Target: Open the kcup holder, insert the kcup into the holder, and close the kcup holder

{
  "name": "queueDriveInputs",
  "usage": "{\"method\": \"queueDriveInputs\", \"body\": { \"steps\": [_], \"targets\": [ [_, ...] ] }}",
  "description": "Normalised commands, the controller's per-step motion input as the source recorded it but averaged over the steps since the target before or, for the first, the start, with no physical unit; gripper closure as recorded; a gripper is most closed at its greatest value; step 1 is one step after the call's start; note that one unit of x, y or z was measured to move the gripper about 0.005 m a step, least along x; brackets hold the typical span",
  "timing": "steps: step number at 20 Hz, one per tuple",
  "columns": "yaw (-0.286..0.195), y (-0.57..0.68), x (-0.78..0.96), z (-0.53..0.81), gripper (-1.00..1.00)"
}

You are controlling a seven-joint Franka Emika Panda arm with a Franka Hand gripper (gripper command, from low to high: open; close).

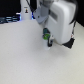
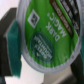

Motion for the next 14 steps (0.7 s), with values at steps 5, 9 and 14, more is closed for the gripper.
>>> {"method": "queueDriveInputs", "body": {
  "steps": [5, 9, 14],
  "targets": [
    [0.095, 0.5, -0.21, 0.38, 1.0],
    [0.077, 0.52, -0.23, 0.35, 1.0],
    [0.079, 0.49, -0.28, 0.24, 1.0]
  ]
}}
